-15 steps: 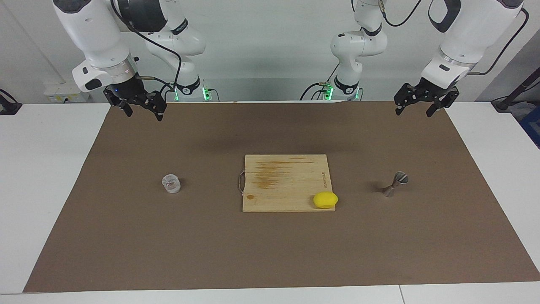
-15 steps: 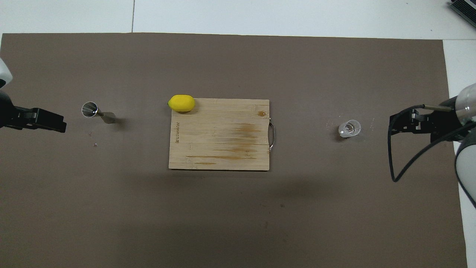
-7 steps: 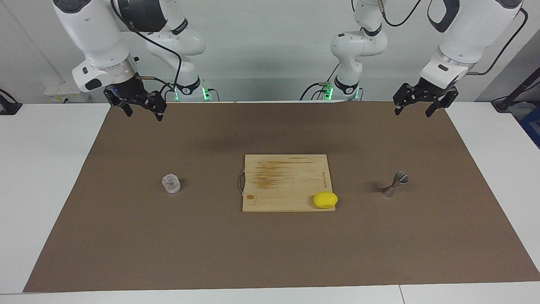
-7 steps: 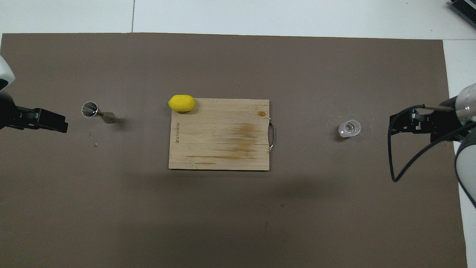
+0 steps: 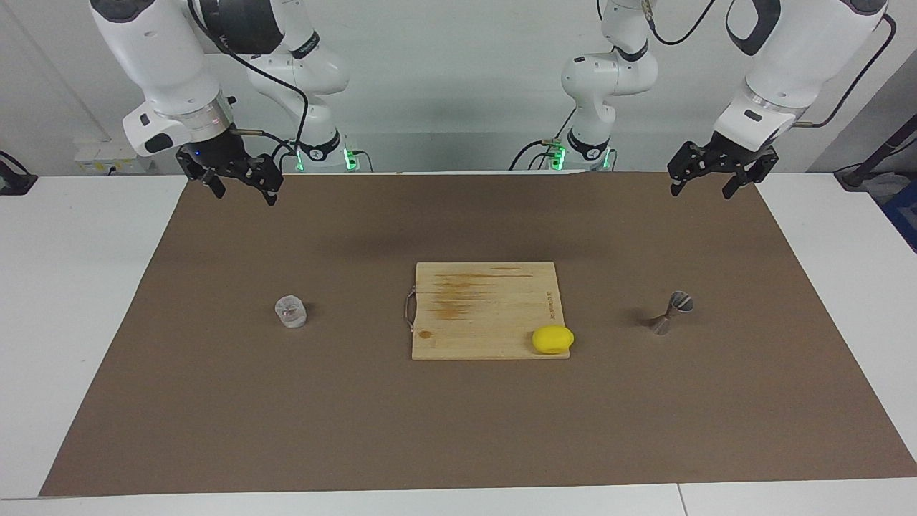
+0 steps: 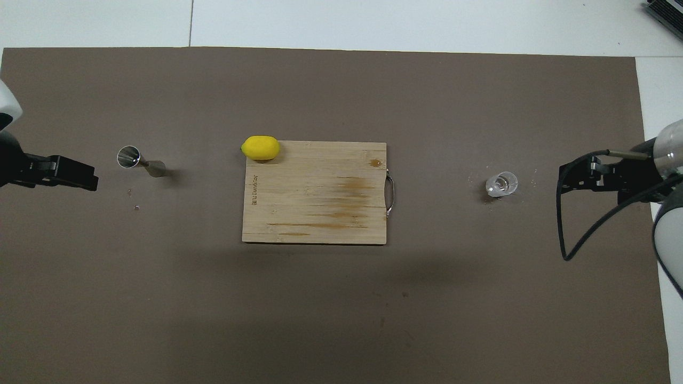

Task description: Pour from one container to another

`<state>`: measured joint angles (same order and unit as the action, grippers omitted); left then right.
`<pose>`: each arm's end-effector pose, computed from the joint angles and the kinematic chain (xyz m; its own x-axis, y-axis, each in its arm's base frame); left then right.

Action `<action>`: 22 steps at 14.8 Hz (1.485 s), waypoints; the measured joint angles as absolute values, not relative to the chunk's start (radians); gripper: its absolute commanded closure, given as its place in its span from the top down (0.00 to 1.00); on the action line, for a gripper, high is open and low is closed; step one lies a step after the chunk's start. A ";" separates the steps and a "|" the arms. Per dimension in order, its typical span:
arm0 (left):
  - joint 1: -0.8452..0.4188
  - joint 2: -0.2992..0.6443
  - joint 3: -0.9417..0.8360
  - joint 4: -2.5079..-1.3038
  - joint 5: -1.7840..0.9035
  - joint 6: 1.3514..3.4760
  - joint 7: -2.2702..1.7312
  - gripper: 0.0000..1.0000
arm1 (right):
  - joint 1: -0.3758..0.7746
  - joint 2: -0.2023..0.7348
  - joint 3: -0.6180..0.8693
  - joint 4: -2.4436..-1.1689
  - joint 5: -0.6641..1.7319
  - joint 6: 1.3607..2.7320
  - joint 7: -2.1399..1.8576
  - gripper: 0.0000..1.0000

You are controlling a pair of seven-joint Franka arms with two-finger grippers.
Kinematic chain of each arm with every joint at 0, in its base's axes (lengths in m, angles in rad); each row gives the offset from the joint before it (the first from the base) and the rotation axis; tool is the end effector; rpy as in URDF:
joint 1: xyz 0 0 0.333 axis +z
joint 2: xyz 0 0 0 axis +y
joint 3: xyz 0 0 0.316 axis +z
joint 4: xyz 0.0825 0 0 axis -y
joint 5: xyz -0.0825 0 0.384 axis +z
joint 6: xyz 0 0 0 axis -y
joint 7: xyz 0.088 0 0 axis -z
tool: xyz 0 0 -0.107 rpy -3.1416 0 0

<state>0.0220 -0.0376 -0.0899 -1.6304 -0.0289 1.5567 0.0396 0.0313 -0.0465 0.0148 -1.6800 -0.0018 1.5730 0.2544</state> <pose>0.5389 -0.0407 0.6158 0.9936 -0.1075 -0.0352 -0.1065 -0.9939 0.0269 0.5369 0.0248 0.5986 0.9766 -0.2069 -0.0579 -0.2062 -0.9783 0.0176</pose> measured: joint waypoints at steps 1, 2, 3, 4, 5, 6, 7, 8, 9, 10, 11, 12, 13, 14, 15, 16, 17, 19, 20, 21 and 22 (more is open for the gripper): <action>0.022 -0.043 -0.089 -1.645 -0.029 1.557 0.019 1.00 | 0.031 -0.046 0.015 -1.680 -0.002 1.573 0.254 1.00; 0.022 -0.050 -0.090 -1.662 -0.030 1.555 -0.005 1.00 | 0.031 -0.046 0.015 -1.680 -0.002 1.573 0.254 1.00; 0.022 -0.056 -0.091 -1.675 -0.030 1.549 -0.027 1.00 | 0.031 -0.046 0.015 -1.680 -0.002 1.573 0.254 1.00; 0.022 -0.061 -0.091 -1.682 -0.032 1.536 -0.047 1.00 | 0.031 -0.046 0.015 -1.680 -0.002 1.573 0.254 1.00; 0.022 -0.065 -0.090 -1.687 -0.037 1.521 -0.066 1.00 | 0.031 -0.046 0.015 -1.680 -0.002 1.573 0.254 1.00; 0.022 -0.068 -0.089 -1.690 -0.046 1.508 -0.089 1.00 | 0.031 -0.046 0.015 -1.680 -0.002 1.573 0.254 1.00; 0.022 -0.070 -0.086 -1.691 -0.066 1.492 -0.117 1.00 | 0.031 -0.046 0.015 -1.680 -0.002 1.573 0.254 1.00; 0.022 -0.069 -0.081 -1.691 -0.094 1.466 -0.149 1.00 | 0.031 -0.046 0.015 -1.680 -0.002 1.573 0.254 1.00; 0.025 -0.065 -0.076 -1.690 -0.118 1.428 -0.188 1.00 | 0.031 -0.046 0.015 -1.680 -0.002 1.573 0.254 1.00; 0.034 -0.052 -0.075 -1.687 -0.141 1.394 -0.218 1.00 | 0.031 -0.046 0.015 -1.680 -0.002 1.573 0.254 1.00; 0.046 -0.027 -0.073 -1.678 -0.170 1.372 -0.239 1.00 | 0.031 -0.046 0.014 -1.680 -0.002 1.573 0.254 1.00; 0.062 0.009 -0.071 -1.659 -0.201 1.361 -0.251 1.00 | 0.031 -0.046 0.014 -1.680 -0.002 1.573 0.254 1.00; 0.087 0.055 -0.071 -1.631 -0.231 1.350 -0.260 1.00 | 0.031 -0.047 0.014 -1.680 -0.002 1.573 0.254 1.00; 0.114 0.106 -0.070 -1.600 -0.262 1.336 -0.267 1.00 | 0.031 -0.047 0.013 -1.680 -0.002 1.573 0.254 1.00; 0.139 0.152 -0.069 -1.574 -0.289 1.329 -0.285 1.00 | 0.031 -0.047 0.012 -1.680 -0.002 1.573 0.254 1.00; 0.165 0.190 -0.068 -1.553 -0.315 1.324 -0.320 1.00 | 0.030 -0.047 0.011 -1.680 -0.002 1.573 0.254 0.99; 0.186 0.220 -0.068 -1.539 -0.350 1.321 -0.367 1.00 | 0.030 -0.047 0.010 -1.680 -0.002 1.575 0.254 0.96; 0.218 0.259 -0.068 -1.523 -0.430 1.321 -0.473 1.00 | 0.028 -0.047 0.007 -1.680 -0.002 1.601 0.254 0.94; 0.233 0.271 -0.067 -1.519 -0.462 1.321 -0.523 1.00 | 0.026 -0.047 0.007 -1.680 -0.002 1.619 0.258 0.94; 0.248 0.283 -0.067 -1.517 -0.499 1.321 -0.572 1.00 | 0.024 -0.047 0.007 -1.680 -0.002 1.632 0.277 0.94; 0.265 0.295 -0.066 -1.517 -0.538 1.322 -0.621 1.00 | 0.023 -0.047 0.007 -1.681 -0.002 1.642 0.314 0.94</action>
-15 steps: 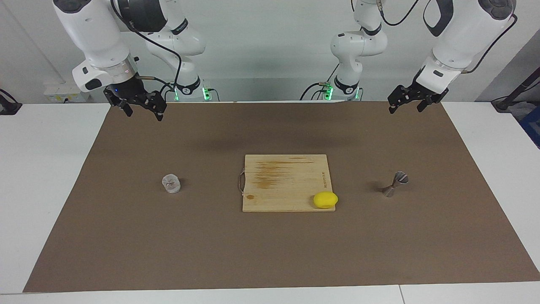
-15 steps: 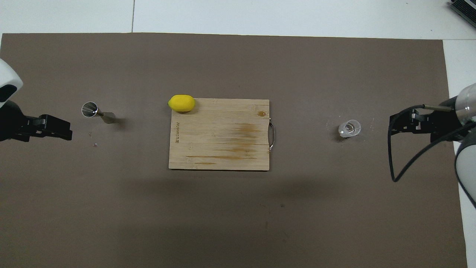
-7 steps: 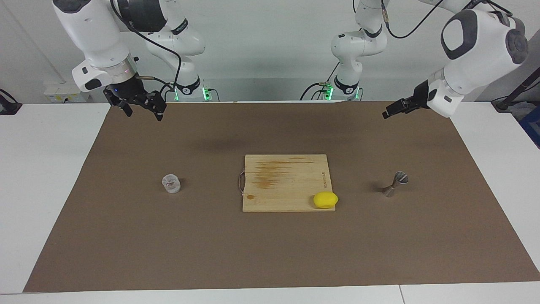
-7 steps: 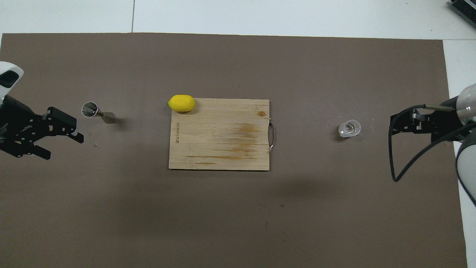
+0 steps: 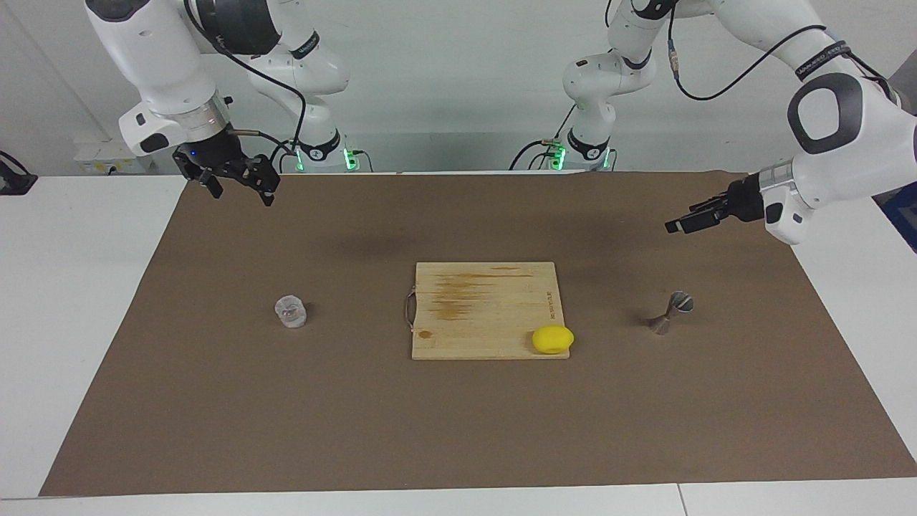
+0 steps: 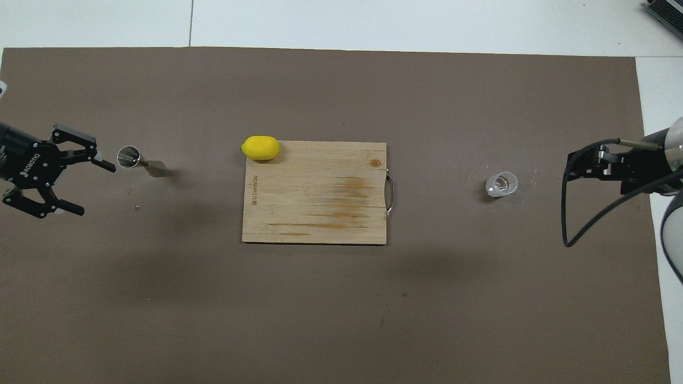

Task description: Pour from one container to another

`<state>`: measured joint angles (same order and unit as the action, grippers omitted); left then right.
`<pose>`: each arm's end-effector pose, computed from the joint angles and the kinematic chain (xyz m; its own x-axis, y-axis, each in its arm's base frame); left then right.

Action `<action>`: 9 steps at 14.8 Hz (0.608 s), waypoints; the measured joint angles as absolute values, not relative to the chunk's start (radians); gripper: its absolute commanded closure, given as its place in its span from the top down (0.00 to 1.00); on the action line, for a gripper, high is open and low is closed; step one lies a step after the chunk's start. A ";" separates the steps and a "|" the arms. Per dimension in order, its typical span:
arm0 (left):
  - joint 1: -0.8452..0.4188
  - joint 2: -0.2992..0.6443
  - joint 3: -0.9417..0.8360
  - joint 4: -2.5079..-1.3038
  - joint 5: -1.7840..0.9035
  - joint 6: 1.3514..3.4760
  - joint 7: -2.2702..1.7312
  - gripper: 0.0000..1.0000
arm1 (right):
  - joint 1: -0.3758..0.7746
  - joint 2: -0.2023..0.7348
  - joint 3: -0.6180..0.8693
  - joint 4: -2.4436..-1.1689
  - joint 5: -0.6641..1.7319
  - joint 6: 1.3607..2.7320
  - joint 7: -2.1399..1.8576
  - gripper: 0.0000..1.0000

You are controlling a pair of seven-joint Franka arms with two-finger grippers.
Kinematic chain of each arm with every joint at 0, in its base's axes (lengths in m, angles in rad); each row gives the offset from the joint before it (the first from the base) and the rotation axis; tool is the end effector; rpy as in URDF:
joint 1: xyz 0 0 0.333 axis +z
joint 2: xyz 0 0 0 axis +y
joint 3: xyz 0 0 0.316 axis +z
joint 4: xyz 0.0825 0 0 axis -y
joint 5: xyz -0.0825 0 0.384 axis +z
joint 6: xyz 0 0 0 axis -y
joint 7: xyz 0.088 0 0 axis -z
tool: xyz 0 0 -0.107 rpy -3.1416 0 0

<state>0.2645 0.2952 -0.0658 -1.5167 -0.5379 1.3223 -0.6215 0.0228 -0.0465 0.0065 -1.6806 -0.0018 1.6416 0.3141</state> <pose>0.5952 0.0590 0.4827 0.5631 0.5082 -0.6517 0.7594 -0.6293 0.1654 0.5447 0.0159 0.6042 0.9597 -0.2808 0.0078 -0.2809 -0.9598 -0.0003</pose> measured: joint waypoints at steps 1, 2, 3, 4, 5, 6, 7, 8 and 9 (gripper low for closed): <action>0.282 0.312 -0.065 -1.516 -0.576 1.324 -0.679 1.00 | 0.022 -0.047 0.006 -1.681 -0.002 1.650 0.364 0.94; 0.300 0.333 -0.064 -1.515 -0.612 1.327 -0.747 1.00 | 0.022 -0.047 0.007 -1.681 -0.002 1.653 0.421 0.92; 0.315 0.357 -0.064 -1.513 -0.641 1.327 -0.823 1.00 | 0.022 -0.046 0.007 -1.682 0.005 1.655 0.478 0.92; 0.330 0.382 -0.067 -1.509 -0.664 1.327 -0.904 1.00 | 0.022 -0.046 0.007 -1.682 0.021 1.657 0.539 0.92; 0.341 0.404 -0.069 -1.504 -0.685 1.327 -0.966 1.00 | 0.021 -0.046 0.007 -1.683 0.035 1.658 0.601 0.93; 0.347 0.421 -0.072 -1.497 -0.708 1.328 -1.003 1.00 | 0.018 -0.043 0.006 -1.684 0.044 1.662 0.655 0.93; 0.349 0.431 -0.072 -1.492 -0.738 1.331 -1.025 1.00 | 0.011 -0.038 0.006 -1.686 0.057 1.673 0.700 0.93; 0.350 0.437 -0.071 -1.488 -0.774 1.341 -1.042 1.00 | -0.001 -0.030 0.005 -1.689 0.083 1.689 0.745 0.93; 0.353 0.443 -0.071 -1.487 -0.799 1.353 -1.053 1.00 | -0.016 -0.018 0.005 -1.693 0.115 1.705 0.797 0.94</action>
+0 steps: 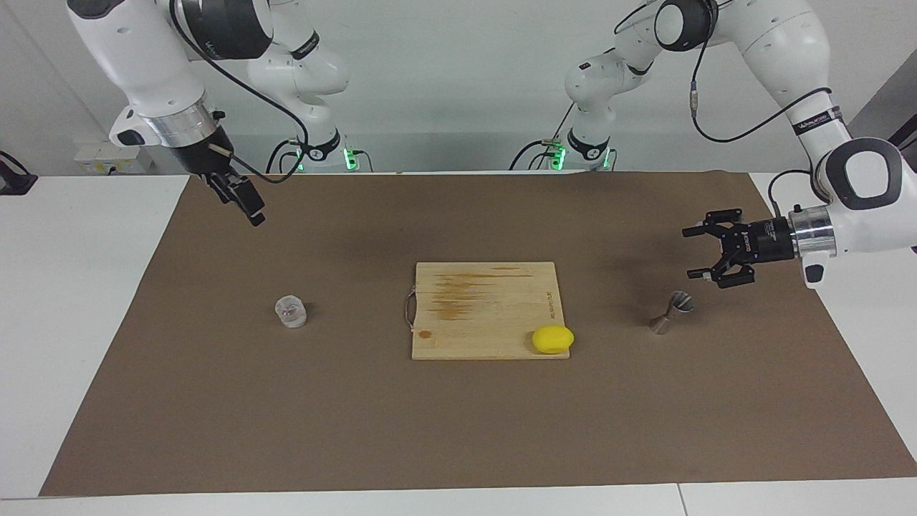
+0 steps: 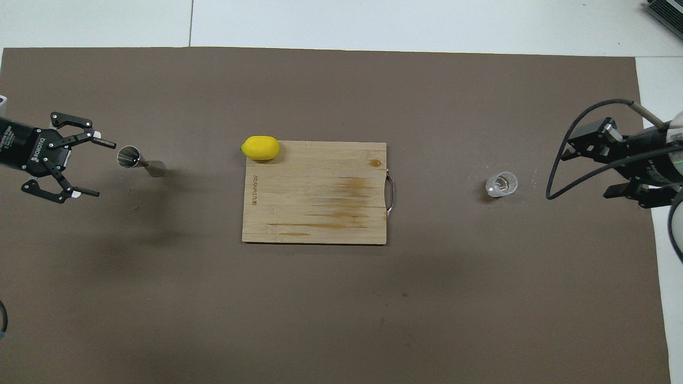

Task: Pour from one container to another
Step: 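Open both grippers and move them toward the dark cup and glass cup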

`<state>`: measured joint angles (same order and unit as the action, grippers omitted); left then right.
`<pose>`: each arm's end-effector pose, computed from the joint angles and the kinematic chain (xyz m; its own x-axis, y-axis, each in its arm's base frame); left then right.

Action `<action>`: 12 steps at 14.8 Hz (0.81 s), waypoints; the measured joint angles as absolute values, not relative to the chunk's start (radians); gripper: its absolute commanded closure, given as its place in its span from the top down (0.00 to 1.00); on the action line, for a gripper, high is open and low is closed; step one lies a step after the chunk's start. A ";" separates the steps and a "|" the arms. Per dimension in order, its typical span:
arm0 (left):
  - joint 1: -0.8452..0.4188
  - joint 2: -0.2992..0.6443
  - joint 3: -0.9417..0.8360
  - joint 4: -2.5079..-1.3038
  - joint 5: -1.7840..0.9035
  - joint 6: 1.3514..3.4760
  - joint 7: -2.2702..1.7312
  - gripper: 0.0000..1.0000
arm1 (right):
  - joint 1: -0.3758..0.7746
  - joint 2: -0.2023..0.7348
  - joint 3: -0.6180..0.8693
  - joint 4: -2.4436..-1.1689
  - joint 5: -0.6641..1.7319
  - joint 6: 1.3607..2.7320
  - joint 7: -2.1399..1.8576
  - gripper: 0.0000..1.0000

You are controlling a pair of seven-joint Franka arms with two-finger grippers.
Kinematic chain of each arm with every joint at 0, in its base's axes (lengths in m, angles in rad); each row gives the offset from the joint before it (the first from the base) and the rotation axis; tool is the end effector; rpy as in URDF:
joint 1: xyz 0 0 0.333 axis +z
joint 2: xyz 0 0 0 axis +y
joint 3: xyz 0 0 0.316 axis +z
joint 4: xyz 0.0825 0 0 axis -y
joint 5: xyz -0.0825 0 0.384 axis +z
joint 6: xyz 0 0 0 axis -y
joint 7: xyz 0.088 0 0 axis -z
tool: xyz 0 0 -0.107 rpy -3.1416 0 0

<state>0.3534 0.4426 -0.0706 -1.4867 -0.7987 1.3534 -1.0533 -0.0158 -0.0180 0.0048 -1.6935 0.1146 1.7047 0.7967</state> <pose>0.6253 0.0969 0.4263 0.0557 0.5433 -0.8377 0.9745 -0.2124 -0.0729 0.5586 0.0047 0.5886 0.6822 -0.7286 -0.0615 -0.7305 -0.6756 -0.0997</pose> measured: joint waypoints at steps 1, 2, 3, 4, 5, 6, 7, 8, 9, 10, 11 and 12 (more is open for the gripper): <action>0.360 0.450 -0.071 -1.486 -0.812 1.367 -1.059 1.00 | -0.031 -0.003 0.004 -1.698 0.138 1.717 0.847 0.95; 0.368 0.459 -0.071 -1.485 -0.819 1.378 -1.059 1.00 | -0.043 0.014 0.004 -1.705 0.149 1.735 0.888 0.97; 0.377 0.473 -0.073 -1.480 -0.828 1.385 -1.059 1.00 | -0.051 0.027 0.003 -1.717 0.159 1.760 0.925 0.98; 0.385 0.490 -0.074 -1.469 -0.835 1.387 -1.059 1.00 | -0.057 0.035 0.004 -1.740 0.178 1.790 0.962 0.99; 0.389 0.506 -0.075 -1.456 -0.847 1.387 -1.059 1.00 | -0.063 0.037 0.003 -1.772 0.199 1.815 1.001 0.99; 0.390 0.519 -0.076 -1.447 -0.868 1.387 -1.059 1.00 | -0.070 0.037 0.003 -1.807 0.224 1.835 1.042 0.99; 0.390 0.531 -0.079 -1.441 -0.885 1.387 -1.059 1.00 | -0.076 0.036 0.003 -1.834 0.248 1.851 1.075 0.99; 0.390 0.547 -0.083 -1.435 -0.894 1.384 -1.059 1.00 | -0.083 0.036 0.003 -1.860 0.276 1.868 1.097 0.99; 0.390 0.566 -0.086 -1.425 -0.900 1.378 -1.059 1.00 | -0.088 0.037 0.003 -1.884 0.297 1.890 1.107 0.99; 0.391 0.586 -0.088 -1.415 -0.906 1.373 -1.059 1.00 | -0.094 0.040 0.003 -1.910 0.305 1.923 1.112 0.99; 0.395 0.603 -0.090 -1.406 -0.914 1.369 -1.059 1.00 | -0.100 0.048 0.003 -1.934 0.308 1.955 1.112 0.99; 0.399 0.615 -0.092 -1.398 -0.921 1.365 -1.059 1.00 | -0.102 0.062 0.003 -1.951 0.309 1.976 1.112 0.99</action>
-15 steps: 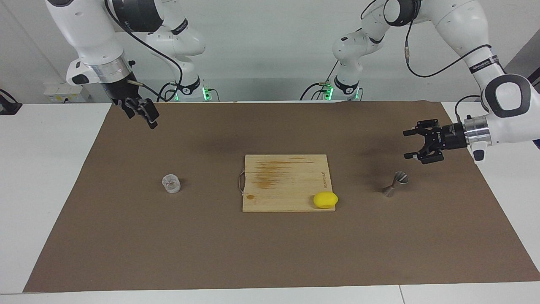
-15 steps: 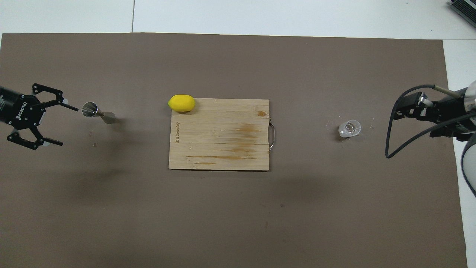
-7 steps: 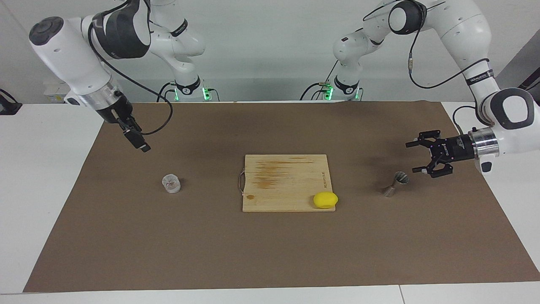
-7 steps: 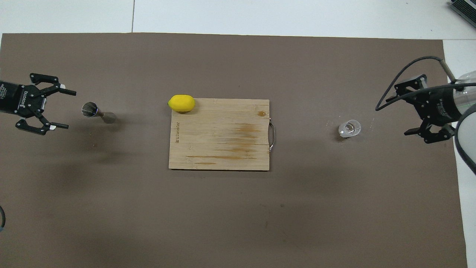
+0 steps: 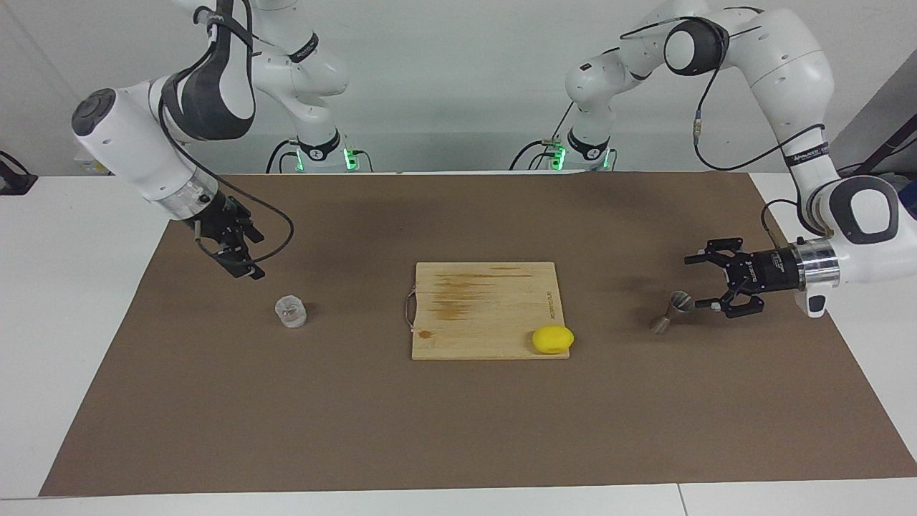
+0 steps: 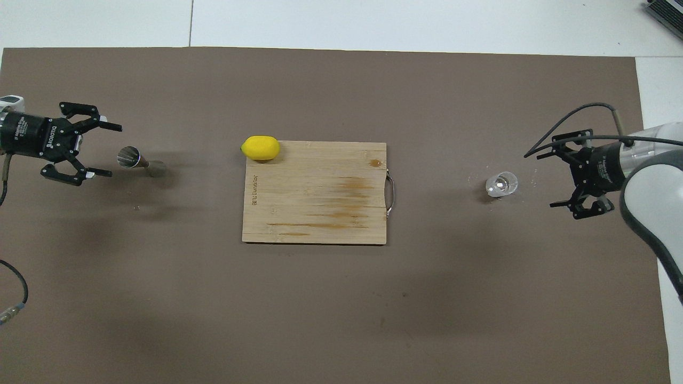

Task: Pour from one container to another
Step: 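Open both grippers and move them toward the dark cup and glass cup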

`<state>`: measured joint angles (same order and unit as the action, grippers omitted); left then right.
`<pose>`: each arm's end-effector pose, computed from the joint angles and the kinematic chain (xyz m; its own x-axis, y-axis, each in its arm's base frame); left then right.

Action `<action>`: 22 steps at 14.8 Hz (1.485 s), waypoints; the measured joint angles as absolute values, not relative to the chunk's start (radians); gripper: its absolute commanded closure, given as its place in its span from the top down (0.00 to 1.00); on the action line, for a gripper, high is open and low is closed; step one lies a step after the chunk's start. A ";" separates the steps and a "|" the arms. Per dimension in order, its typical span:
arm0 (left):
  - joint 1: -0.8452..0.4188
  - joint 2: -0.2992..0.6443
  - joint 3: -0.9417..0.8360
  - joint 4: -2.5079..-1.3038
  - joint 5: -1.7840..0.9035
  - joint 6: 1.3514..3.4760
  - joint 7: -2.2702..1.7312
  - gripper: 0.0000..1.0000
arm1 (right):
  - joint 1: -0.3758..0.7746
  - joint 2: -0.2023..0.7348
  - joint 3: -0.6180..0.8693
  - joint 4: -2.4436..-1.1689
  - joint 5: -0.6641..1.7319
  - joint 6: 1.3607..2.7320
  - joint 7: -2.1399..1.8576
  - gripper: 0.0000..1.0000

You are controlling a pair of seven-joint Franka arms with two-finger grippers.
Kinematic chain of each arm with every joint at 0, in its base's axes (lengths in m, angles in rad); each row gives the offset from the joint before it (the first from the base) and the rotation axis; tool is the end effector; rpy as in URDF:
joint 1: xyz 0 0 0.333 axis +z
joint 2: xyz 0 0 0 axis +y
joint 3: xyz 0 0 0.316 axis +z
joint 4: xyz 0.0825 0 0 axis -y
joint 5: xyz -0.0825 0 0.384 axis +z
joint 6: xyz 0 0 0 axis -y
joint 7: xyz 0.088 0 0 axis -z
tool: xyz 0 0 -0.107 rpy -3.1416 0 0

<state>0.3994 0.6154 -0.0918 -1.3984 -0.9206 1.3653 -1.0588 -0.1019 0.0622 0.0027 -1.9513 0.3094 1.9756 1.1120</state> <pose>0.6546 0.1187 0.3651 -0.0218 0.4153 -0.9094 0.9870 -0.1358 -0.0857 0.5686 -0.0371 0.4458 0.2306 -0.9345 -0.2711 -0.9730 -0.2190 -0.0728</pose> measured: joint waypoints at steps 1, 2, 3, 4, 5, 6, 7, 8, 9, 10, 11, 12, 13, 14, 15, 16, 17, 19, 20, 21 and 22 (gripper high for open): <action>0.402 0.624 -0.092 -1.393 -0.924 1.363 -1.059 1.00 | -0.101 0.078 0.004 -1.962 0.310 1.989 1.112 0.99; 0.405 0.630 -0.093 -1.390 -0.925 1.361 -1.059 1.00 | -0.100 0.094 0.005 -1.969 0.311 1.997 1.112 0.99; 0.410 0.637 -0.096 -1.388 -0.926 1.360 -1.059 1.00 | -0.099 0.106 0.005 -1.975 0.317 2.006 1.112 0.99; 0.415 0.646 -0.100 -1.385 -0.926 1.358 -1.059 1.00 | -0.099 0.114 0.006 -1.980 0.341 2.015 1.112 0.99; 0.418 0.654 -0.102 -1.381 -0.927 1.357 -1.059 1.00 | -0.099 0.116 0.006 -1.985 0.363 2.024 1.112 0.99; 0.426 0.663 -0.106 -1.378 -0.928 1.356 -1.059 1.00 | -0.099 0.116 0.005 -1.993 0.377 2.029 1.112 1.00; 0.435 0.671 -0.114 -1.377 -0.933 1.356 -1.059 1.00 | -0.100 0.116 0.005 -2.001 0.382 2.036 1.112 1.00; 0.444 0.680 -0.120 -1.376 -0.942 1.356 -1.059 1.00 | -0.102 0.116 0.004 -2.011 0.390 2.043 1.112 1.00; 0.450 0.688 -0.123 -1.376 -0.948 1.356 -1.059 1.00 | -0.108 0.117 0.004 -2.020 0.401 2.047 1.112 1.00; 0.454 0.699 -0.126 -1.376 -0.955 1.356 -1.059 1.00 | -0.118 0.120 0.003 -2.027 0.415 2.052 1.112 1.00; 0.456 0.709 -0.126 -1.376 -0.967 1.356 -1.059 1.00 | -0.129 0.125 0.003 -2.032 0.424 2.059 1.112 1.00; 0.457 0.718 -0.127 -1.375 -0.976 1.356 -1.059 1.00 | -0.138 0.134 0.002 -2.035 0.430 2.067 1.112 1.00; 0.458 0.724 -0.128 -1.375 -0.982 1.356 -1.059 1.00 | -0.142 0.146 0.002 -2.036 0.431 2.075 1.110 1.00; 0.459 0.729 -0.128 -1.375 -0.986 1.356 -1.059 1.00 | -0.142 0.161 0.002 -2.036 0.431 2.090 1.102 1.00; 0.460 0.735 -0.128 -1.375 -0.989 1.356 -1.059 1.00 | -0.142 0.177 0.003 -2.036 0.432 2.106 1.088 1.00; 0.462 0.741 -0.128 -1.375 -0.992 1.356 -1.059 1.00 | -0.142 0.193 0.003 -2.036 0.435 2.119 1.078 1.00; 0.466 0.748 -0.128 -1.375 -0.994 1.357 -1.057 1.00 | -0.144 0.206 0.003 -2.034 0.441 2.128 1.070 1.00; 0.468 0.758 -0.128 -1.375 -0.996 1.357 -1.041 1.00 | -0.154 0.229 0.003 -2.028 0.448 2.134 1.059 1.00; 0.469 0.761 -0.128 -1.375 -0.996 1.357 -1.037 1.00 | -0.163 0.239 0.003 -2.024 0.448 2.134 1.050 1.00; 0.469 0.763 -0.129 -1.375 -0.996 1.358 -1.034 1.00 | -0.173 0.250 0.003 -2.019 0.452 2.134 1.036 1.00; 0.468 0.765 -0.130 -1.375 -0.996 1.360 -1.027 0.99 | -0.185 0.264 0.003 -2.013 0.471 2.134 1.016 1.00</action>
